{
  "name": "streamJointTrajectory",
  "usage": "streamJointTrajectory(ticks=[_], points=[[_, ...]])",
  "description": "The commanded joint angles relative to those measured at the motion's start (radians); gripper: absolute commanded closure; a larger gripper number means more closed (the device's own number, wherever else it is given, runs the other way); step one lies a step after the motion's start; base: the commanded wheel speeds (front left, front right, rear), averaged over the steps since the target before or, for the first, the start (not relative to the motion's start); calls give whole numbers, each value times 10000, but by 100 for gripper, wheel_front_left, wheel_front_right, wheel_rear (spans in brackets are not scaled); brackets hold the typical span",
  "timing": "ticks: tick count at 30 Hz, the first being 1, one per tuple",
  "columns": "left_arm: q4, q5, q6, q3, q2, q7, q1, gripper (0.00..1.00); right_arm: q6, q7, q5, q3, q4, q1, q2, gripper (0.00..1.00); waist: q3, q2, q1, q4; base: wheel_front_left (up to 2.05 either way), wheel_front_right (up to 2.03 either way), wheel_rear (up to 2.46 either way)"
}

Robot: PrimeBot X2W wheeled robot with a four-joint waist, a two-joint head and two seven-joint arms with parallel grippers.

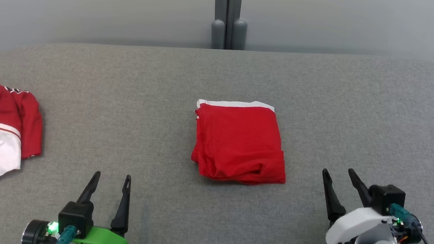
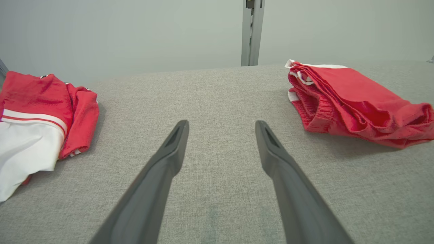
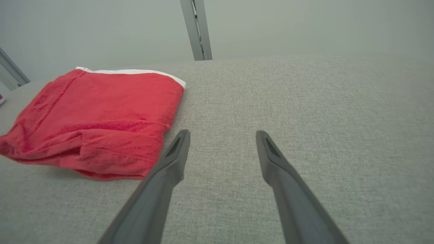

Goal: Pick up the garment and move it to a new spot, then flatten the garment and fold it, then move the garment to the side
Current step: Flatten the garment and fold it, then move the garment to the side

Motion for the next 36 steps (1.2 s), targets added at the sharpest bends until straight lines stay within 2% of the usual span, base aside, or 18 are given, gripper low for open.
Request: streamJointTrajectory(ticks=[1, 8, 16, 21, 26, 30, 31, 32, 33, 34, 36], points=[[-144, 149, 28, 27, 30, -6, 231, 0, -11, -18, 44, -154, 67, 349, -33, 0, -27, 0, 0, -26, 0, 0, 0], [-208, 237, 97, 34, 2, -6, 294, 0, -11, -18, 125, -82, 85, 409, -33, 0, 63, 0, 0, 14, 0, 0, 0], [-178, -243, 43, -239, -7, -6, -417, 0, -11, -18, 266, 472, 271, -905, -41, 0, 985, 0, 0, 433, 0, 0, 0], [-198, -453, 24, -522, -4, -6, -925, 0, -11, -18, 403, 910, 889, -2298, -39, 0, 1751, 0, 0, 876, 0, 0, 0], [-189, -626, 6, -718, -5, -6, -1318, 0, -11, -16, 13, 1174, 1936, -3513, -39, 0, 2315, 0, 0, 1302, 0, 0, 0], [-247, -737, 8, -948, -6, -6, -1503, 0, -11, -18, -329, 968, 3030, -4158, -51, 0, 2590, 0, 0, 1565, 0, 0, 0], [-241, -724, 7, -982, -6, -6, -1521, 0, -11, -18, -386, 815, 3308, -4284, -51, 50, 2620, 0, 0, 1607, 0, 0, 0], [-235, -723, 7, -1006, -6, -6, -1537, 0, -11, -19, -435, 695, 3475, -4363, -45, 66, 2643, 0, 0, 1633, 0, 0, 0], [-228, -729, 6, -1035, -6, -8, -1553, 0, -11, -18, -457, 554, 3698, -4403, -41, 89, 2657, 0, 0, 1655, 0, 0, 0], [-222, -731, 6, -1059, -6, -8, -1561, 0, -11, -15, -426, 506, 3862, -4411, -39, 100, 2661, 0, 0, 1667, 0, 0, 0], [-204, -733, 5, -1065, -6, -8, -1567, 0, -11, 5, -230, 513, 4147, -4376, -36, 100, 2650, 0, 0, 1655, 0, 0, 0]])
